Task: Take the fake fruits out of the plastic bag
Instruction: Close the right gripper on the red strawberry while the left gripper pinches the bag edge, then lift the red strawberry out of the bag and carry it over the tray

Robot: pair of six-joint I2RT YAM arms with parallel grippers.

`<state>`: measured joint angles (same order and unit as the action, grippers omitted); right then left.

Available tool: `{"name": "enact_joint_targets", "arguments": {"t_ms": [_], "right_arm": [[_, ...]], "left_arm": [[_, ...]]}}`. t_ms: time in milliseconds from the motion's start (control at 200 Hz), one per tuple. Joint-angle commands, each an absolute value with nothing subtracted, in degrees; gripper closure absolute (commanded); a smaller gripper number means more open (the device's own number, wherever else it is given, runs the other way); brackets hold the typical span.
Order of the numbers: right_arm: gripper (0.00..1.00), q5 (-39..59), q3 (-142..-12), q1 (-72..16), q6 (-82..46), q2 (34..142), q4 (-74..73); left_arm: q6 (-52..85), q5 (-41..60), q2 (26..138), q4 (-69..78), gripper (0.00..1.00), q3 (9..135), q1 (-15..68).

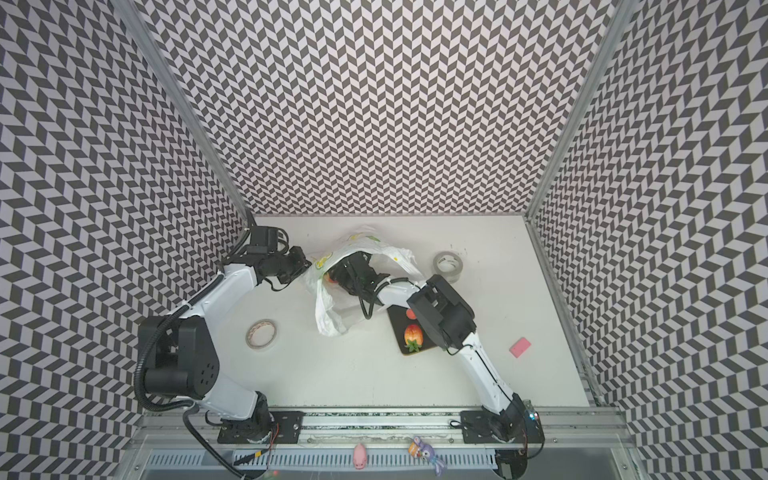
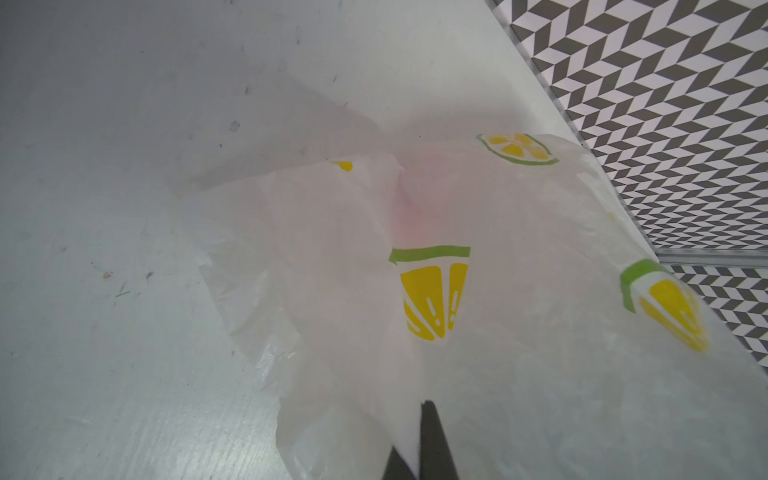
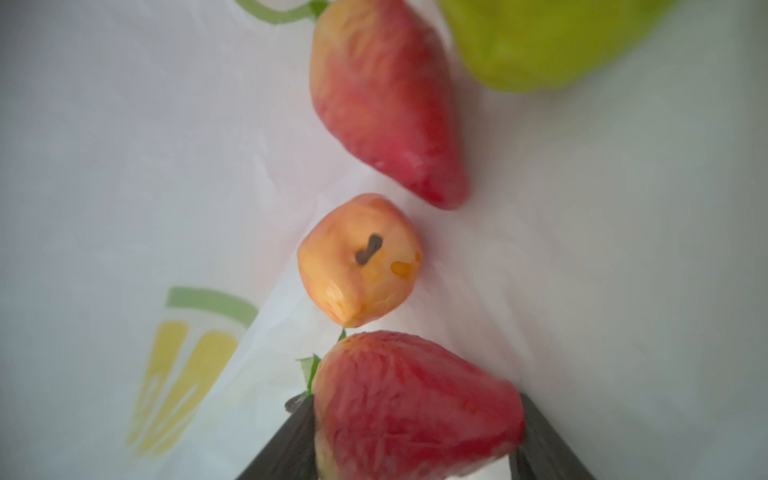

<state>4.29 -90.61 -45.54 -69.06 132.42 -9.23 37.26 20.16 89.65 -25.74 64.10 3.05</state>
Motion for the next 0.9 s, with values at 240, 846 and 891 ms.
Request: {"name": "enact_joint_targets", "arguments": {"t_ms": [240,846,891], "right_arm": [[0.64,3.0,-77.0,-44.9,-61.5,118.1,-12.9],[0.64,9.0,-58.1,-45.2,-48.9,91.3,-4.2],[0.64,9.3,-57.5,-45.1,-47.8,89.0,-2.4]], "left_arm": [[35.0,21.2,84.7,-17.2,1.00,58.0,2.0],[36.7,20.2,82.4,-16.0,1.00,55.1,1.9],[37.2,19.8,82.3,-16.0,1.00,55.0,1.8]]}}
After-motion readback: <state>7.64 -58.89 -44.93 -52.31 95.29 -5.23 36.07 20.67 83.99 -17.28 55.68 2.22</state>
